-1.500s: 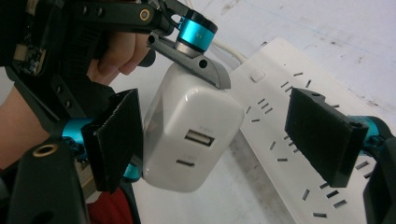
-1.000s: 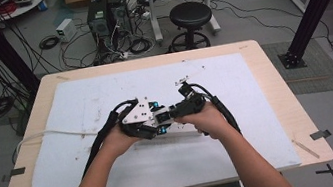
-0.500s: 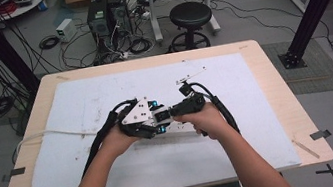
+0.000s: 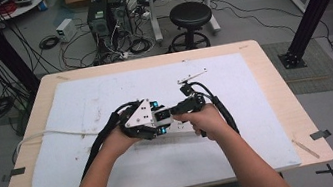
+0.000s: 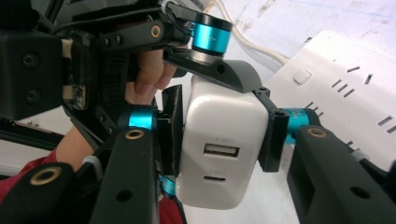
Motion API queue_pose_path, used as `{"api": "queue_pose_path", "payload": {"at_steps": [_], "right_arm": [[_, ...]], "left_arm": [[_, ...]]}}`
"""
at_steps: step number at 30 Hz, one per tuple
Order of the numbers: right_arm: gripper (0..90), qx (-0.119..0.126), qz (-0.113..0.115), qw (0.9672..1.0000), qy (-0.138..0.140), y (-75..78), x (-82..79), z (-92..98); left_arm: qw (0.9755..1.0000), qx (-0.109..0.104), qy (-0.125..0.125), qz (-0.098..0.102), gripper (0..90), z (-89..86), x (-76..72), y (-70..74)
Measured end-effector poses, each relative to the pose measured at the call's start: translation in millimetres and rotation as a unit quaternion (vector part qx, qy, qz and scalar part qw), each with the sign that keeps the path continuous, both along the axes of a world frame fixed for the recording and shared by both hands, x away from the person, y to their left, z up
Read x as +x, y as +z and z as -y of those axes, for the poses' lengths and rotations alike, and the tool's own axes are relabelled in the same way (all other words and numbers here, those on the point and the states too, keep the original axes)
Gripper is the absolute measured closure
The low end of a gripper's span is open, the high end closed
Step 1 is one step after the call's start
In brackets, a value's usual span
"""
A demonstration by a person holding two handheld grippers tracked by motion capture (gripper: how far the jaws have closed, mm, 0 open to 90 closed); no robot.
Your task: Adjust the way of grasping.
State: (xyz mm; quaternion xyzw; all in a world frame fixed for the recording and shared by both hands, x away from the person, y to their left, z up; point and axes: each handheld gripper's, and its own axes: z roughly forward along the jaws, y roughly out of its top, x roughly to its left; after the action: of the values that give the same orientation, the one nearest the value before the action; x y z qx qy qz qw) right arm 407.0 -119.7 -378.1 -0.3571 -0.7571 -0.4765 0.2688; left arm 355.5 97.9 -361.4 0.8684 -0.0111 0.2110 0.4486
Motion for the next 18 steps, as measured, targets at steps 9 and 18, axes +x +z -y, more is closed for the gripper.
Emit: {"api": "queue_pose_path", "payload": {"at_steps": [9,18], "right_arm": [[63.0,-0.003,-0.006,0.9999,-0.008,0.5,1.4,5.1],[63.2,-0.015,0.006,0.9994,-0.031,3.7,3.1,15.6]], "left_arm": [[0.9996,-0.013,0.023,-0.003,24.9,-4.0,1.3,1.8],[0.999,-0.025,0.033,-0.017,19.8,-13.1,2.3,7.6]]}}
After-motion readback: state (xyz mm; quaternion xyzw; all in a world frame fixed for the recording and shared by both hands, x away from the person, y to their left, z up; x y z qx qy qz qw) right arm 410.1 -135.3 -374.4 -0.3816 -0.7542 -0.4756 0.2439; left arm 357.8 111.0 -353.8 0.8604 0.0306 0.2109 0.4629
